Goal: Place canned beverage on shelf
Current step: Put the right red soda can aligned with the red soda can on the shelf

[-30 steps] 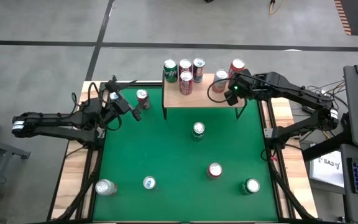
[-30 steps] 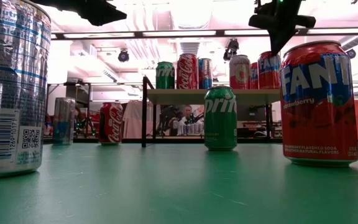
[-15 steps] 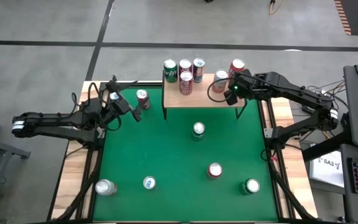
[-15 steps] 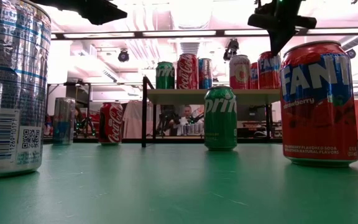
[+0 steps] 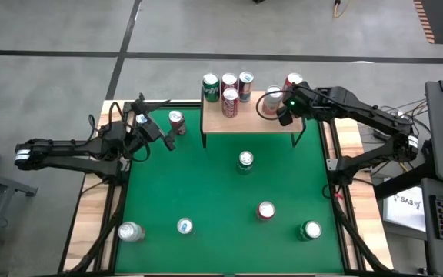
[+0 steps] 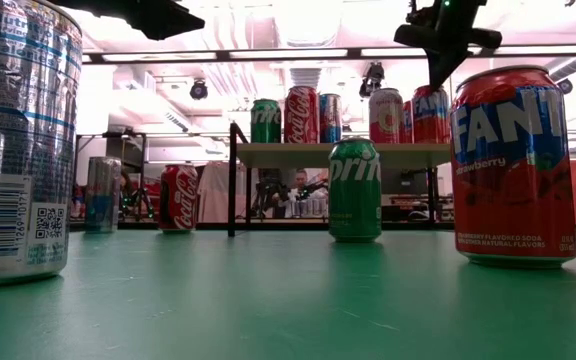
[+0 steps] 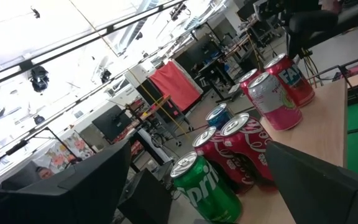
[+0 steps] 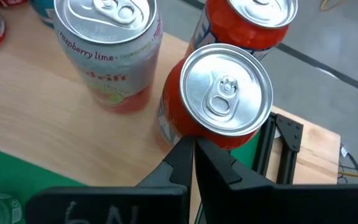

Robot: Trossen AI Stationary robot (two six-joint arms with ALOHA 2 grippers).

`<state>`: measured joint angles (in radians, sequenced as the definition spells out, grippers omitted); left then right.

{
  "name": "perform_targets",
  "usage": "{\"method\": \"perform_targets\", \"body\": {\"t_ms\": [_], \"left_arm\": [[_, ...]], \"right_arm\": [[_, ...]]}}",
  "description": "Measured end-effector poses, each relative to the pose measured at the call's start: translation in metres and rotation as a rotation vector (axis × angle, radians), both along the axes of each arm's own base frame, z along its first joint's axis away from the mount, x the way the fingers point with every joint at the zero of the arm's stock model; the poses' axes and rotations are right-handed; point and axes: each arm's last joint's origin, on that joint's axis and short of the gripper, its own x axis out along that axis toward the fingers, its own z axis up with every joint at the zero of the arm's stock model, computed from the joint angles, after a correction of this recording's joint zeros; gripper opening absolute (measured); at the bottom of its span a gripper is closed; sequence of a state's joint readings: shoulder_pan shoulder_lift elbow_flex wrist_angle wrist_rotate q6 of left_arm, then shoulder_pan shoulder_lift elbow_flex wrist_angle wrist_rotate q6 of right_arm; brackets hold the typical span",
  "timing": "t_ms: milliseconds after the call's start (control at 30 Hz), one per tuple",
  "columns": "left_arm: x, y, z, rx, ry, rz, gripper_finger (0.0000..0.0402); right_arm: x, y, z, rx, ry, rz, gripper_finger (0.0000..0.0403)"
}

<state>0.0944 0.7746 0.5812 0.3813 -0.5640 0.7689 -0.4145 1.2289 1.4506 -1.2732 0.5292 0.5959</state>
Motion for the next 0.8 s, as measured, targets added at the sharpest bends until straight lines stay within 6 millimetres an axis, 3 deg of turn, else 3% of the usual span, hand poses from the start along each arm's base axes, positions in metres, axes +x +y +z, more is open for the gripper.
{"method": "perform_targets", "body": {"t_ms": [300,800], "left_arm": [[0.000,0.000,0.000,0.000,0.000,0.000,0.0356],[0.000,0.000,0.000,0.000,0.000,0.001,0.0356]], "right_arm": [[0.001,0.003,-0.002,0.101,-0.051,0.020,0.0009],[0.009,-0.009,-0.011,0.075,0.033,0.010,0.0009]]}}
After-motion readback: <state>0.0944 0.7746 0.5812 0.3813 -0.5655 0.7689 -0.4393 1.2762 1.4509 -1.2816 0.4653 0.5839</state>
